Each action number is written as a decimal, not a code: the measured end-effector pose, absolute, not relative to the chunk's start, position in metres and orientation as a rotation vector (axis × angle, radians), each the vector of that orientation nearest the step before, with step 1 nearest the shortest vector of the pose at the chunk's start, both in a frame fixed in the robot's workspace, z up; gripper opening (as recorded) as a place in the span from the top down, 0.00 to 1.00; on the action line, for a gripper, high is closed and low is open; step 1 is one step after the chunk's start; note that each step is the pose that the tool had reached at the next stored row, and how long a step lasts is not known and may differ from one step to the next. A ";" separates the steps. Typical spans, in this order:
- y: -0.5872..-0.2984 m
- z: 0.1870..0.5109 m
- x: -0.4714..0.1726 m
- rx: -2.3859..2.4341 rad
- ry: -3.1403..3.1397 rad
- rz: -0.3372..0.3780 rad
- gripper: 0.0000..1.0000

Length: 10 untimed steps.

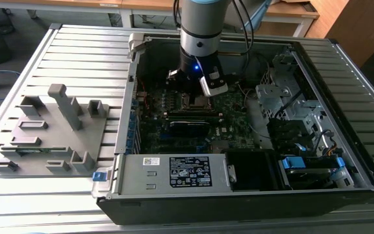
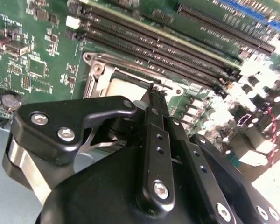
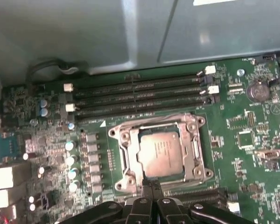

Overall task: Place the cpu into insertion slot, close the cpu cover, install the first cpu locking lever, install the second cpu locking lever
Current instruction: 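Install the second cpu locking lever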

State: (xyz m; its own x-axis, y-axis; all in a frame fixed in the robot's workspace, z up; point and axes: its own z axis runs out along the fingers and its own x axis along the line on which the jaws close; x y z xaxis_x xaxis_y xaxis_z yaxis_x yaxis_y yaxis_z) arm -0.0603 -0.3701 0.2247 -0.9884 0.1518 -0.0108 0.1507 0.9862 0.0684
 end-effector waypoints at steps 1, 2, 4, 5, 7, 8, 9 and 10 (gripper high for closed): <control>-0.368 0.224 -0.059 0.237 3.115 0.100 0.89; -0.367 0.224 -0.058 0.237 3.115 0.097 0.89; -0.366 0.224 -0.054 0.237 3.115 0.097 0.89; -0.365 0.223 -0.052 0.237 3.115 0.096 0.89; -0.365 0.223 -0.048 0.237 3.116 0.097 0.89; -0.365 0.223 -0.047 0.235 3.116 0.097 0.89; -0.365 0.223 -0.046 0.230 3.116 0.097 0.89; -0.365 0.222 -0.046 0.222 3.117 0.097 0.89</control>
State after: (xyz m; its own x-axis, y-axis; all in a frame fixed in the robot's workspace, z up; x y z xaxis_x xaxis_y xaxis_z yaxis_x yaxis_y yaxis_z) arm -0.0462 -0.3650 0.2225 -0.9898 0.1424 -0.0107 0.1414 0.9879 0.0630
